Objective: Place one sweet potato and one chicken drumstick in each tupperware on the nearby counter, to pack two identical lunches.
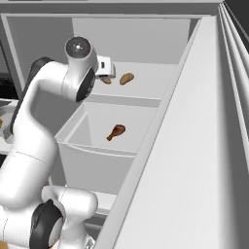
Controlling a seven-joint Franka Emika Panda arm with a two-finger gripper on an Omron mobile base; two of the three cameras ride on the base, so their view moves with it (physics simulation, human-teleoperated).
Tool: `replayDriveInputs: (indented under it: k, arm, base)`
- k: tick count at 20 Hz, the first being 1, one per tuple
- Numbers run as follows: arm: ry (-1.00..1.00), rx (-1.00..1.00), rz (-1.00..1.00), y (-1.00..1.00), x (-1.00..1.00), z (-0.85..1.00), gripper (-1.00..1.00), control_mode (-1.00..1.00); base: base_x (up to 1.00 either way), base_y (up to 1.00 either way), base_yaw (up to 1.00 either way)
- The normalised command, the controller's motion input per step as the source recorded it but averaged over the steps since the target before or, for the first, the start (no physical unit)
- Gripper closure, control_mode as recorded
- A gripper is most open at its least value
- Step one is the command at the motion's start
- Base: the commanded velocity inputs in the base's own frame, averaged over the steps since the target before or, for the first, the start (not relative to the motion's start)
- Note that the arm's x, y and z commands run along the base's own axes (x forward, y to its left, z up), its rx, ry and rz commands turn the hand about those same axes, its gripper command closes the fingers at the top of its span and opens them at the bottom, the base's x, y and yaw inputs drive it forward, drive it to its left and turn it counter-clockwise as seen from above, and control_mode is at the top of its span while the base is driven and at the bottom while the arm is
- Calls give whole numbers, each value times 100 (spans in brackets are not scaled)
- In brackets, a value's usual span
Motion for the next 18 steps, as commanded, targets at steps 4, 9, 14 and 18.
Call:
replayDriveInputs:
  k: [4,9,14,18]
  arm:
    - [-1,0,0,0,59,-23,-100,-100]
    - [0,0,0,0,64,-26,-100,-100]
    - [1,0,1,-12,58,-23,-100,-100]
    - [4,0,0,-10,57,-9,-100,-100]
  base:
    - [0,0,0]
    - [0,0,0]
    - [0,0,0]
    - [0,0,0]
